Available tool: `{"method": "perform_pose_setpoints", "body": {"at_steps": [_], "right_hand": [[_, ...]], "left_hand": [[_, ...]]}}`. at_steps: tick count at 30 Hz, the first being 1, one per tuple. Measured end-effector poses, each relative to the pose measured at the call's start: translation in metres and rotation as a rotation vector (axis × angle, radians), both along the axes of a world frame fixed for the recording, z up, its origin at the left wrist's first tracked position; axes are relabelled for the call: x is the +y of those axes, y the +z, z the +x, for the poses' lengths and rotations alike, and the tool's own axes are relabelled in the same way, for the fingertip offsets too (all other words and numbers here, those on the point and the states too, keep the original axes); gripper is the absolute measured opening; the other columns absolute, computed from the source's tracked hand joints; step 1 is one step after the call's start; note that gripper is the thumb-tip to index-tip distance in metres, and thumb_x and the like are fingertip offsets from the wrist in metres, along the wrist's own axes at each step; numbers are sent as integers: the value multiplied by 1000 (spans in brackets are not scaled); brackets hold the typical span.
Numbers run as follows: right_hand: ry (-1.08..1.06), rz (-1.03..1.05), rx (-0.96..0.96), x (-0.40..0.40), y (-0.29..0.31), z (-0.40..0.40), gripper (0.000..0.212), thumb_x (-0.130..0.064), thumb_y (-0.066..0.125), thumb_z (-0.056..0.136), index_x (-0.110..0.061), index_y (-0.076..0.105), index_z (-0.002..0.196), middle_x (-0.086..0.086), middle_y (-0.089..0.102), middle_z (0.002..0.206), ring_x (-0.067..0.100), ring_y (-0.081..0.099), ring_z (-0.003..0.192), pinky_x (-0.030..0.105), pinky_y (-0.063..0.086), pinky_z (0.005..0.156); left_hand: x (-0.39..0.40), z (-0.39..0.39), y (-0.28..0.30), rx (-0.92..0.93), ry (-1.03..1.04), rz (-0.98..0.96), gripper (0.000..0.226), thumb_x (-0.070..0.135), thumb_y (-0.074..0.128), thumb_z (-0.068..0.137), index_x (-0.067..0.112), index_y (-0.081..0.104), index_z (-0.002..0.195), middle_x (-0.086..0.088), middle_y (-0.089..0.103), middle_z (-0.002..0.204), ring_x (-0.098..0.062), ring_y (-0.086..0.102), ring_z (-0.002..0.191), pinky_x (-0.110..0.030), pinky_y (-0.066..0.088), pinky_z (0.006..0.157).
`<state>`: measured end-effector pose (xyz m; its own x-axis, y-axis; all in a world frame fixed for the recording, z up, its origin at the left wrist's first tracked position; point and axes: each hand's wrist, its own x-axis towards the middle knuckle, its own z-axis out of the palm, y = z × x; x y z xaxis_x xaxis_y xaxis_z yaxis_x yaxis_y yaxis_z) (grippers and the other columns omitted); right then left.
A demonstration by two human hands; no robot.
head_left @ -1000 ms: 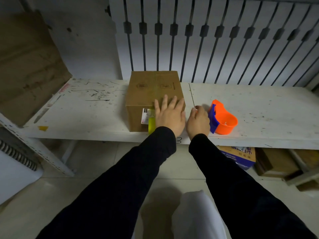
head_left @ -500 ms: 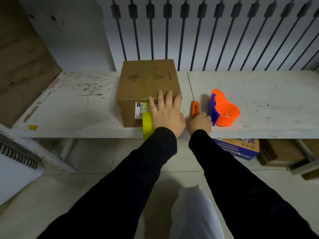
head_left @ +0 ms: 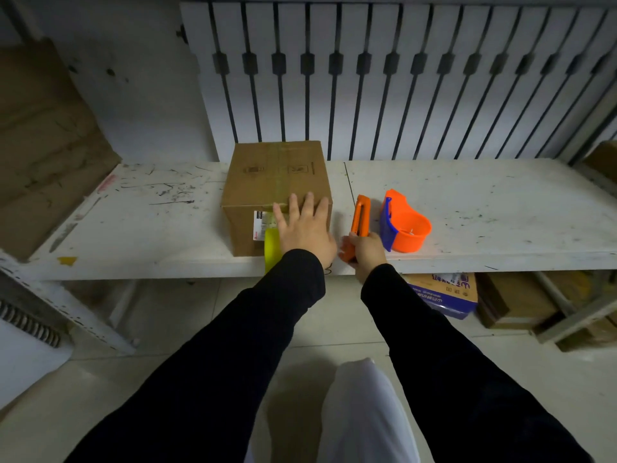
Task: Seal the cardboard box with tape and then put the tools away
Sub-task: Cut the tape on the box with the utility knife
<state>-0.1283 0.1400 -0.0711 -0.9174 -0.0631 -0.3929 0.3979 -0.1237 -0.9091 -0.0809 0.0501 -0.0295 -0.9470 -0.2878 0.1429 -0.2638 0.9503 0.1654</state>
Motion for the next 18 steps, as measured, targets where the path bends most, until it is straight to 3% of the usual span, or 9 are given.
{"method": "perform_pose_setpoints", "body": {"at_steps": [2,4,18], "right_hand": [[10,-137,1,2,13,12,8,-8,40,97,-10,42,105,4,52,80,15,52,70,37,51,80],[20,-163,24,3,22,20,9,-11,39,98,-10,43,106,4,51,81,13,50,67,31,50,70],[75,3,169,11,56,70,17,-27,40,98,-11,46,100,3,47,67,12,45,56,23,44,54]], "left_hand": [[1,7,7,-34,16,35,62,34,39,94,22,14,149,-3,10,161,-30,0,148,-56,-5,117],[3,15,14,-37,34,57,58,33,35,97,19,14,149,-2,12,160,-28,0,148,-55,-4,118],[10,66,29,-32,82,68,52,31,32,98,16,22,147,-2,19,159,-27,5,148,-53,-2,118]]}}
